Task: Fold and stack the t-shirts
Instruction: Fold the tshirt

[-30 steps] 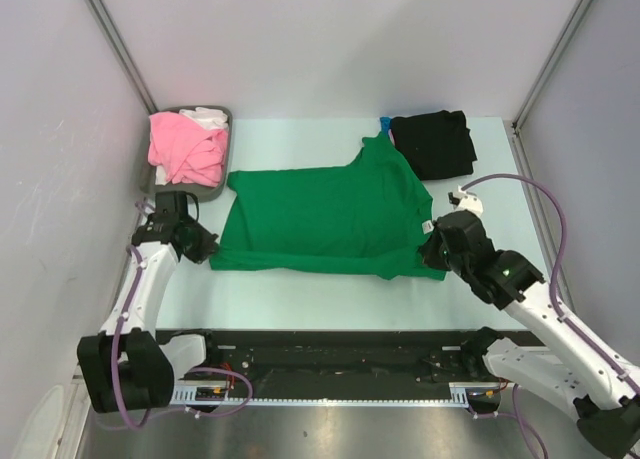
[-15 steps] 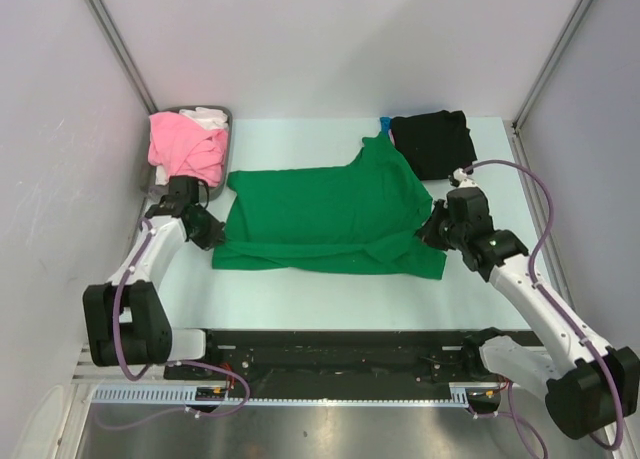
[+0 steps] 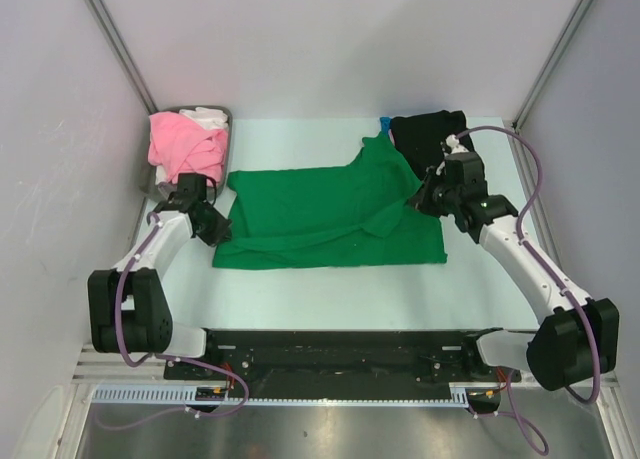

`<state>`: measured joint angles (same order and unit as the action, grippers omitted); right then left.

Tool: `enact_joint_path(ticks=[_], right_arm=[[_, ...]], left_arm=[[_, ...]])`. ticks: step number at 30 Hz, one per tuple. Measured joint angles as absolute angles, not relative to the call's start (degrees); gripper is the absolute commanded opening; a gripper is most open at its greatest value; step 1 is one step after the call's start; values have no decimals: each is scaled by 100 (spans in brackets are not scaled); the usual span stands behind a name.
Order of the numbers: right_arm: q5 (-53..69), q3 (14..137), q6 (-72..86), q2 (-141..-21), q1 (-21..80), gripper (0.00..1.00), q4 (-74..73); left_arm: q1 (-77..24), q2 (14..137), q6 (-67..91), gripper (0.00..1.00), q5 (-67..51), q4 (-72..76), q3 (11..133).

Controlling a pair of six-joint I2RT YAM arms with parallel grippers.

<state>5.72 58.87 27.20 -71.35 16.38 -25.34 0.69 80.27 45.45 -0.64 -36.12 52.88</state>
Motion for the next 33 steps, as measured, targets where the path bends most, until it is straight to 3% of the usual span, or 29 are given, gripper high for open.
enact_joint_path(ticks=[26, 27, 28, 30, 31, 32, 33], right_arm=[[854, 7210, 2633, -9356, 1850, 0, -2231], [856, 7345, 2652, -9574, 1833, 13, -2220], [854, 7472, 2661, -9743, 1820, 34, -2200], [843, 7806, 2733, -10169, 1785, 46, -2163], [823, 7948, 2751, -10322, 1772, 78, -2145], [794, 8121, 2764, -10497, 1754, 93, -2121], [733, 8298, 2783, -10687, 1739, 100, -2073]], left_arm=[[99, 8034, 4652, 0, -64, -3465, 4947], [108, 8068, 4668, 1, -62, -3481, 4971], [115, 8112, 4685, 2, -62, -3487, 5004], [128, 8291, 4735, 7, -38, -3514, 5146], [139, 8377, 4757, 21, -23, -3524, 5221], [169, 8490, 4794, 26, -21, -3524, 5310], [213, 8600, 4831, 36, -27, -3505, 5389]])
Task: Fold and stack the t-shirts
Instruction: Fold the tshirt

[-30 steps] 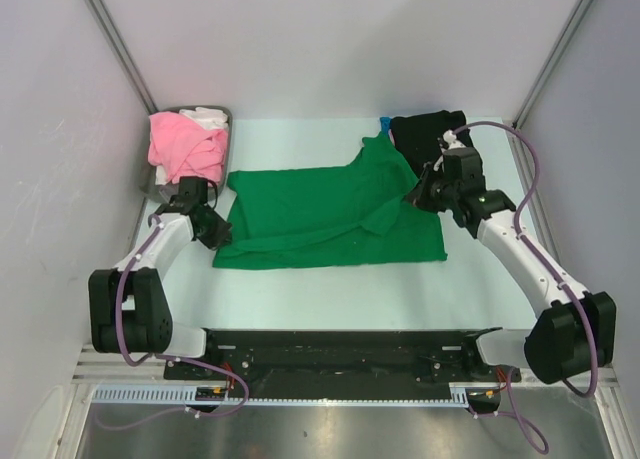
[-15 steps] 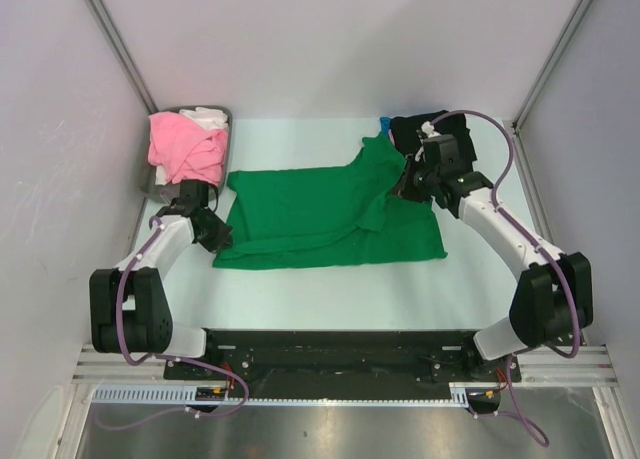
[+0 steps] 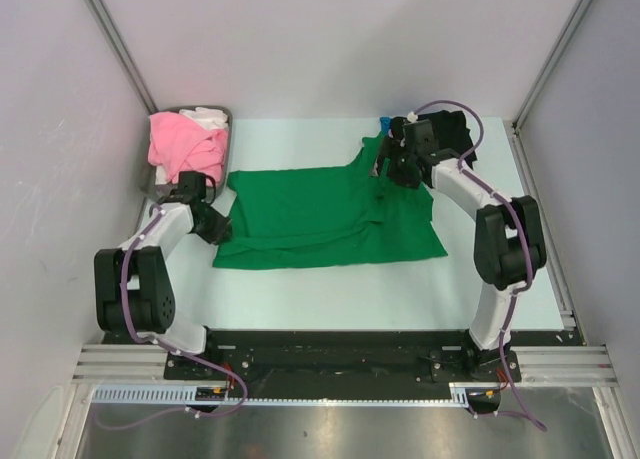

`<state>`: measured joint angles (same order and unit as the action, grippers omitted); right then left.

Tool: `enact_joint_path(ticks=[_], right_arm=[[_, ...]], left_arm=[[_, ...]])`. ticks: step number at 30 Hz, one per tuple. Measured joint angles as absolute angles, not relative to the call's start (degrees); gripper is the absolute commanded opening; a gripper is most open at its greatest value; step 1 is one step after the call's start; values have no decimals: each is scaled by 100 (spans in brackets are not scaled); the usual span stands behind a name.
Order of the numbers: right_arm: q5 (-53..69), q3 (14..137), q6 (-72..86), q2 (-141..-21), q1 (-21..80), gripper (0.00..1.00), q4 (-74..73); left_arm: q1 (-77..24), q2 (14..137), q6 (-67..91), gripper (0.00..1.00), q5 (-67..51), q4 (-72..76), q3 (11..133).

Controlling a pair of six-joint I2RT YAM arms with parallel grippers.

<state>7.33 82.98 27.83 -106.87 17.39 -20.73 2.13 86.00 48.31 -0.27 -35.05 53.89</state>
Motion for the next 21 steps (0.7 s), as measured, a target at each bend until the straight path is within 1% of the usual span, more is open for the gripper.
enact_joint_path(ticks=[1, 3, 4, 5, 6, 7, 10, 13, 14, 16, 18, 21], right_arm=[[668, 8385, 2832, -10790, 1732, 100, -2021], [491, 8482, 2849, -10919, 1712, 100, -1957], [425, 8482, 2858, -10921, 1706, 100, -1957], [329, 8460, 2871, -10897, 1706, 100, -1946], [239, 8403, 2873, -10831, 1719, 100, -1916], [121, 8291, 2871, -10696, 1726, 100, -1905], [-248, 7752, 2851, -10001, 1831, 100, -2014], [-593, 6949, 2840, -8750, 2167, 100, -2167], [-642, 6825, 2842, -8495, 2233, 100, -2206], [-755, 6313, 2880, -7662, 2488, 100, -2235], [-891, 5918, 2958, -7078, 2626, 100, -2294], [-1164, 5234, 3162, -6445, 2858, 100, -2373]], left_arm=[[279, 8687, 4886, 52, -38, -3463, 5437], [429, 8781, 4974, 60, -62, -3393, 5457], [482, 8790, 5004, 68, -67, -3395, 5461], [526, 8792, 5035, 72, -64, -3406, 5472], [552, 8766, 5030, 83, -67, -3420, 5481], [558, 8711, 5039, 99, -60, -3441, 5481], [510, 8200, 4921, 100, -62, -3544, 5354], [331, 7061, 4816, 100, 91, -3793, 5011], [252, 6718, 4797, 100, 128, -3861, 4899], [-40, 5826, 4803, 100, 178, -3938, 4484], [-242, 5214, 4862, 100, 139, -4010, 4016], [-305, 4727, 5043, 99, 128, -4152, 3319]])
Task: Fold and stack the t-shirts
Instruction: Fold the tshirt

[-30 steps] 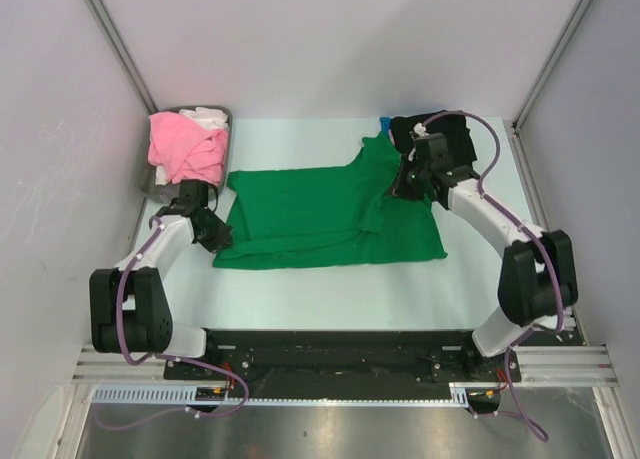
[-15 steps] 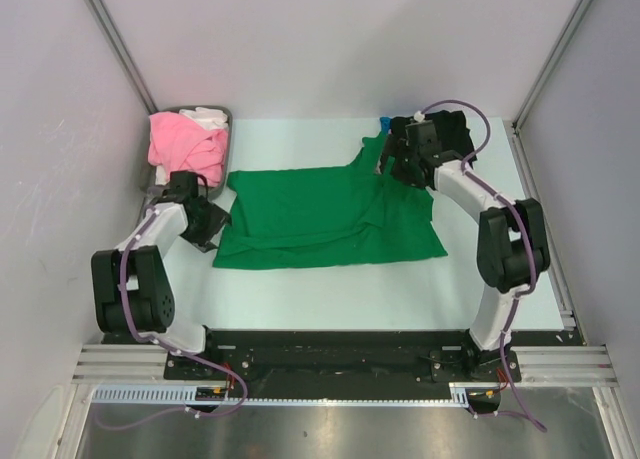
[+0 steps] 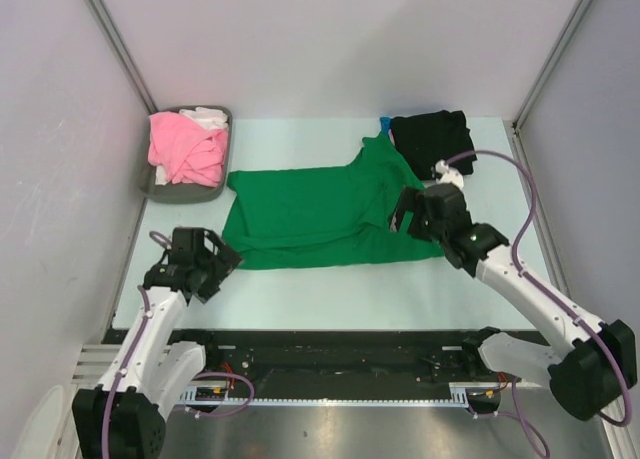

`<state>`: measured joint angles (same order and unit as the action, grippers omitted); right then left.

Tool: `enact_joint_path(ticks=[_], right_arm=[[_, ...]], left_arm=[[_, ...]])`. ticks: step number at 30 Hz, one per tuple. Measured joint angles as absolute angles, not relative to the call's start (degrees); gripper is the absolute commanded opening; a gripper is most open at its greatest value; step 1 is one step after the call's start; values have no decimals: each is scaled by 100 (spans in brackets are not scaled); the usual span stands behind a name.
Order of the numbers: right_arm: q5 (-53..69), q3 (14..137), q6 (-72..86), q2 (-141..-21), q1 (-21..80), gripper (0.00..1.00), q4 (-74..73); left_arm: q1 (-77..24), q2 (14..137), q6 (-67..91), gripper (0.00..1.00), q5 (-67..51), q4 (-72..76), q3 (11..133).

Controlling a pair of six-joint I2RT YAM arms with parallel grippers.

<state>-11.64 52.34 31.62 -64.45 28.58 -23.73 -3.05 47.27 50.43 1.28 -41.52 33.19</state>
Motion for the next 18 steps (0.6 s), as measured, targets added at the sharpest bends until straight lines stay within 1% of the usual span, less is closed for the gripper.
enact_joint_path(ticks=[3, 6, 11, 18], right_arm=[[-1304, 4663, 3378, -6099, 3124, 100, -2534], [-1332, 4364, 3555, -5961, 3326, 100, -2617], [-1415, 4296, 3682, -5933, 3573, 100, -2571], [-1439, 4206, 3745, -5850, 3728, 100, -2449]], left_arm=[[-329, 4716, 5258, 96, 130, -4189, 2888], [-342, 4886, 5470, 94, 167, -4117, 2681], [-349, 5452, 5780, 92, 303, -3701, 2580], [-353, 6226, 6169, 89, 451, -3039, 2829]])
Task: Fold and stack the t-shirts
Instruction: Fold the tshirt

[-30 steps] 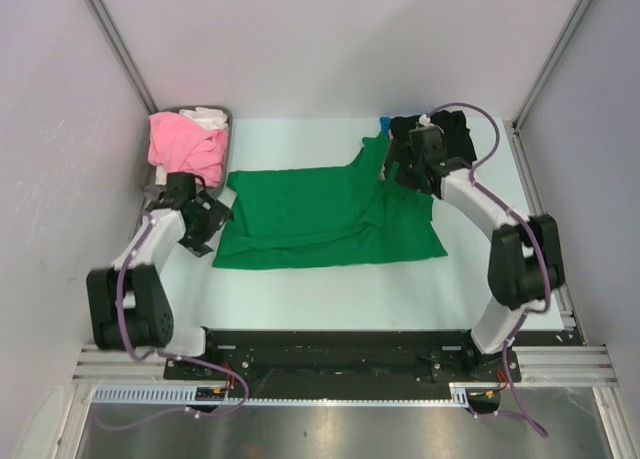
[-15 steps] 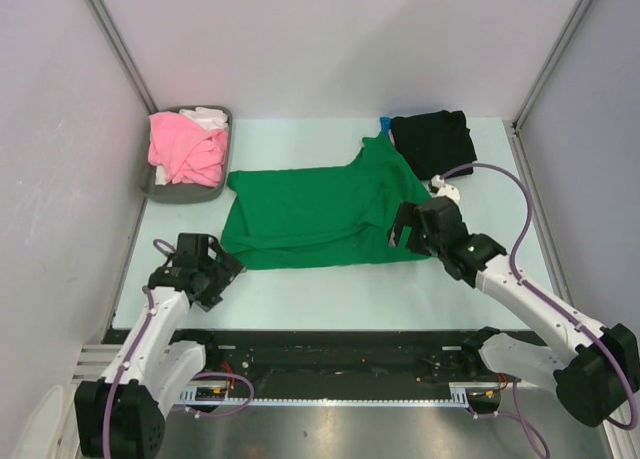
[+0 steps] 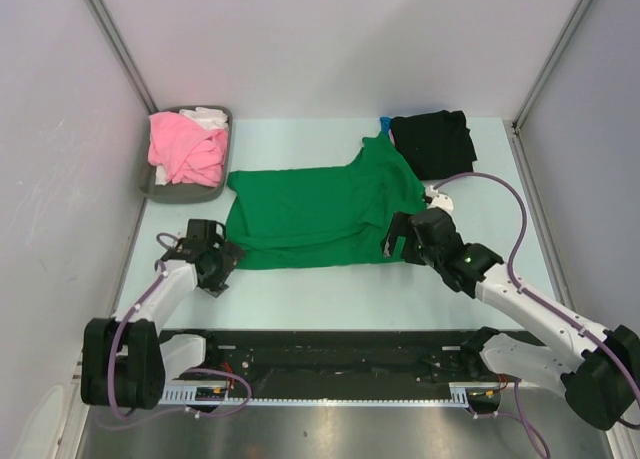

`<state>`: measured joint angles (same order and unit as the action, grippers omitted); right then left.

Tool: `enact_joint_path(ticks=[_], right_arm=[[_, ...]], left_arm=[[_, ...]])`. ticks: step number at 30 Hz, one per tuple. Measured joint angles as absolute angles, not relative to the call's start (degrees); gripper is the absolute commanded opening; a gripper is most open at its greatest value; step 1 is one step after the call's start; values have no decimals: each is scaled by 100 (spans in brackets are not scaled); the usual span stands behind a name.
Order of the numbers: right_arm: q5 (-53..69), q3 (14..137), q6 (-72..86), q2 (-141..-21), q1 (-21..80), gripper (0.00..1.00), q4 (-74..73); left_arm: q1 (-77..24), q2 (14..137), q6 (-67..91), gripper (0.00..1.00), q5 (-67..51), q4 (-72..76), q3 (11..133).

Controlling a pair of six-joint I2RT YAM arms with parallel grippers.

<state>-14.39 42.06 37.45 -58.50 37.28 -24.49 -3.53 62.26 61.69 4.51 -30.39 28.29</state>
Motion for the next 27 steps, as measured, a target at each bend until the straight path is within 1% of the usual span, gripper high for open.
enact_joint_path(ticks=[2, 7, 9, 10, 11, 13, 14, 15, 19, 22, 23, 24, 27], right_arm=[[-1439, 4145, 3745, -5774, 3728, 100, -2451], [-1426, 4104, 3745, -5634, 3686, 100, -2449], [-1409, 4104, 3743, -5583, 3660, 100, -2451], [-1404, 4104, 3741, -5553, 3642, 100, -2451], [-1396, 4104, 3739, -5522, 3623, 100, -2451], [-1365, 4104, 3732, -5476, 3579, 100, -2451], [-1356, 4104, 3730, -5465, 3557, 100, -2451], [-1345, 4101, 3730, -5452, 3538, 100, -2451], [-1278, 4014, 3730, -5339, 3461, 100, -2443], [-1236, 3951, 3730, -5271, 3385, 100, -2451], [-1232, 3935, 3730, -5271, 3367, 100, -2451], [-1227, 3929, 3732, -5271, 3361, 100, -2449], [-1223, 3868, 3771, -5277, 3321, 100, -2445]], left_arm=[[-353, 6510, 6254, 87, 482, -2904, 2971], [-351, 6980, 6386, 76, 499, -2598, 3179], [-351, 7067, 6429, 69, 502, -2508, 3203], [-351, 7113, 6451, 65, 506, -2469, 3223], [-351, 7168, 6460, 57, 519, -2438, 3240], [-346, 7277, 6482, 50, 541, -2379, 3275], [-344, 7334, 6482, 44, 548, -2353, 3284], [-342, 7367, 6471, 40, 550, -2327, 3295], [-329, 7485, 6447, 30, 567, -2241, 3308], [-318, 7481, 6438, 7, 582, -2231, 3282], [-311, 7461, 6407, 2, 593, -2224, 3251], [-307, 7443, 6434, 0, 593, -2215, 3225], [-283, 7360, 6410, 0, 591, -2169, 3159]])
